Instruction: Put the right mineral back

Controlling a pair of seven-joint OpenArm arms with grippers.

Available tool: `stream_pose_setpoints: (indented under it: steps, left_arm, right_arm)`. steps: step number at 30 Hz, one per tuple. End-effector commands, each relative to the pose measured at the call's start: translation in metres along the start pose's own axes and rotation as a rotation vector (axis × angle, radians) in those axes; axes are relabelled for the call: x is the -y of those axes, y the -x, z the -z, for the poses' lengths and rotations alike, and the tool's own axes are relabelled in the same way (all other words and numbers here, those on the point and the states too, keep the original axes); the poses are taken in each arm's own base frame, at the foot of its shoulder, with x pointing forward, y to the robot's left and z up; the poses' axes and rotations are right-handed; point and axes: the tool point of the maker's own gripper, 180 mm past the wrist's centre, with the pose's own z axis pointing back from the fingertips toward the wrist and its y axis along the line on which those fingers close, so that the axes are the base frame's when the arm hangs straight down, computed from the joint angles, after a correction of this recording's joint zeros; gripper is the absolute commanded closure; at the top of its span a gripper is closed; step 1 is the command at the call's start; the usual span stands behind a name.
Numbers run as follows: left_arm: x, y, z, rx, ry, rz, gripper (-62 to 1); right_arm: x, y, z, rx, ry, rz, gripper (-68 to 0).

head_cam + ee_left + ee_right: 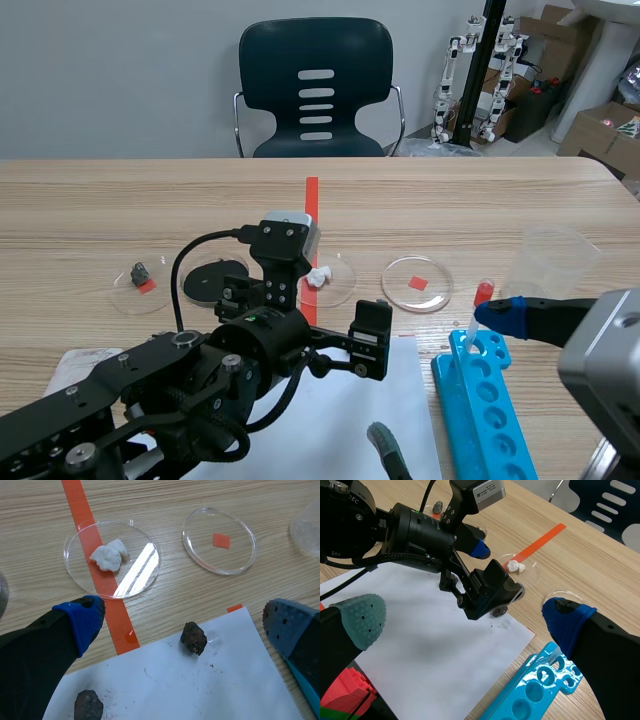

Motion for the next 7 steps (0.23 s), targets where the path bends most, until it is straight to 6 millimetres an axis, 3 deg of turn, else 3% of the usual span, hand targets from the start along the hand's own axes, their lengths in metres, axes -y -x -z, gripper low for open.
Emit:
stream_pose_setpoints:
  steps: [1,7]
  left_arm:
    - [0.0067,-0.0111,0.0019,0.039,0.012,-0.007,-62.3]
    - [0.0067,-0.0126,0.0019,0.047,0.012,-0.007,-62.3]
  right_arm:
    - [0.0027,-0.0107,0.001,0.036,0.008,-0.003,-67.9]
    - [0.0027,-0.0107,0.001,0.036,0.008,-0.003,-67.9]
